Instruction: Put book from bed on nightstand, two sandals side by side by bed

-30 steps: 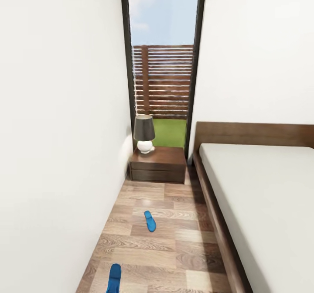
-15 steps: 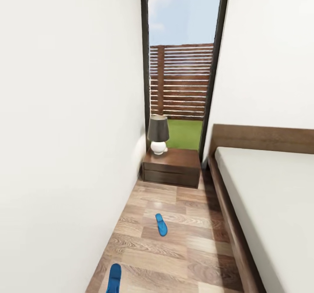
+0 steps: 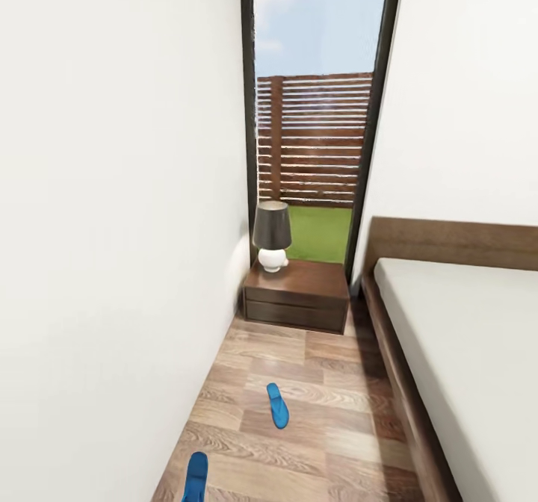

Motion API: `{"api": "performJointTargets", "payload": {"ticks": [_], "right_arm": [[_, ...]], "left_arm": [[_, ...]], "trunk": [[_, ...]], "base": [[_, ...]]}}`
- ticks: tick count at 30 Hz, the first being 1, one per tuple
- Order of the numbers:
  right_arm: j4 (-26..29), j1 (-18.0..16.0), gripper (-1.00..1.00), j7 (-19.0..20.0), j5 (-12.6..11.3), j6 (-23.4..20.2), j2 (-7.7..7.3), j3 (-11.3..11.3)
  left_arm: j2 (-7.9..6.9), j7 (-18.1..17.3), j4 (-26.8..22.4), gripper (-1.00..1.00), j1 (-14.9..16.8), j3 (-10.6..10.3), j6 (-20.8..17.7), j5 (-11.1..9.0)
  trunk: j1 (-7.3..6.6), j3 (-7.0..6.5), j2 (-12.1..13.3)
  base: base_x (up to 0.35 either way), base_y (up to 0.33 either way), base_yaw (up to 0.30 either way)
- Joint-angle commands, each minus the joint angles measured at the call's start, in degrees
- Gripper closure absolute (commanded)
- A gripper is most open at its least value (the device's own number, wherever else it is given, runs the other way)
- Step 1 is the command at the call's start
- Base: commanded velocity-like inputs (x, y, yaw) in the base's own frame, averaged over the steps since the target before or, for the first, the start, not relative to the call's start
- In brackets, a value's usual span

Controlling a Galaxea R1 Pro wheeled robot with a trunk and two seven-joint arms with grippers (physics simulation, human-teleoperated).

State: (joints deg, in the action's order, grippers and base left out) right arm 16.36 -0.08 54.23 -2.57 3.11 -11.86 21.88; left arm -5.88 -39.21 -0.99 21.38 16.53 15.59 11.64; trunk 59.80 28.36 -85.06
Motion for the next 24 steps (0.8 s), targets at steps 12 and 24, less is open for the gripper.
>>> {"api": "performJointTargets", "payload": {"ticks": [12, 24], "right_arm": [[0.0, 0.0, -1.00, 0.2, -0.2, 0.1, -0.01, 0.0], [0.0, 0.0, -1.00, 0.2, -0.2, 0.1, -0.01, 0.0]], "left_arm": [[-0.01, -0.1, 0.0, 1.00, 0.0, 0.5, 0.3, 0.6], [-0.01, -0.1, 0.0, 1.00, 0.0, 0.5, 0.3, 0.6]], "trunk": [[0.03, 0.05, 0.0], [0.03, 0.05, 0.0]], "base": [[0.309, 0.000, 0.000], [0.301, 0.000, 0.000]]}}
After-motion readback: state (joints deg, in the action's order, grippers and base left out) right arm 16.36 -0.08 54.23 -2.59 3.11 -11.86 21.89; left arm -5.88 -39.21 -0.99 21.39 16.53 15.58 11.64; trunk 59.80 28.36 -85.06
